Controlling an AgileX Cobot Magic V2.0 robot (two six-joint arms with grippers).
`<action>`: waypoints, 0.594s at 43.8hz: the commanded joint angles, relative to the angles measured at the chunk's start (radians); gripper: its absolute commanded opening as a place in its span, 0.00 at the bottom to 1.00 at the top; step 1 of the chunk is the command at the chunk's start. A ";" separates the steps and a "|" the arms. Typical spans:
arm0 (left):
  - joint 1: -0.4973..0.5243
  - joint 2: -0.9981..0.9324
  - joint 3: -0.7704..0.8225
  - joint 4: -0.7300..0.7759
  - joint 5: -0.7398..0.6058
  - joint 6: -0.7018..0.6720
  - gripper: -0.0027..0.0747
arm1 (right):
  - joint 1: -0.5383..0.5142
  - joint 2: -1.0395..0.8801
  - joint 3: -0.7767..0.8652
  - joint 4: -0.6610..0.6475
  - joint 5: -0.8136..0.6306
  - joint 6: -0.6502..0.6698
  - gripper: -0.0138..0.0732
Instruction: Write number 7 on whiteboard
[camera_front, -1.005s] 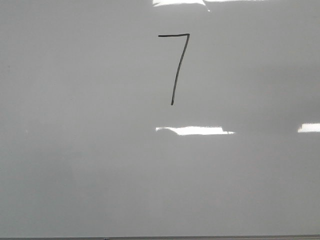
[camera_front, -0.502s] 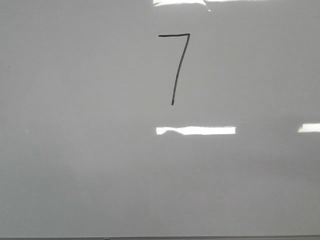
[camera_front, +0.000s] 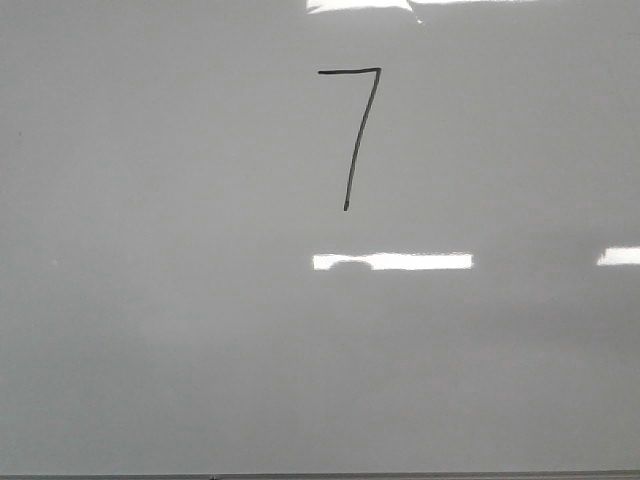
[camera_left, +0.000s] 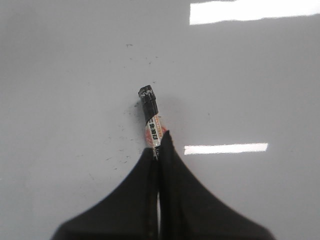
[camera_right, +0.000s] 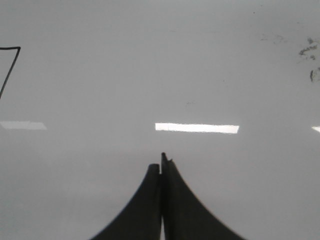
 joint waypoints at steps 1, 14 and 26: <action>0.001 -0.017 0.003 -0.012 -0.090 -0.002 0.01 | 0.016 -0.020 -0.004 -0.080 -0.093 0.075 0.08; 0.001 -0.017 0.003 -0.012 -0.090 -0.002 0.01 | -0.015 -0.020 -0.004 -0.081 -0.098 0.087 0.08; 0.001 -0.017 0.003 -0.012 -0.090 -0.002 0.01 | -0.052 -0.020 -0.004 -0.076 -0.107 0.050 0.08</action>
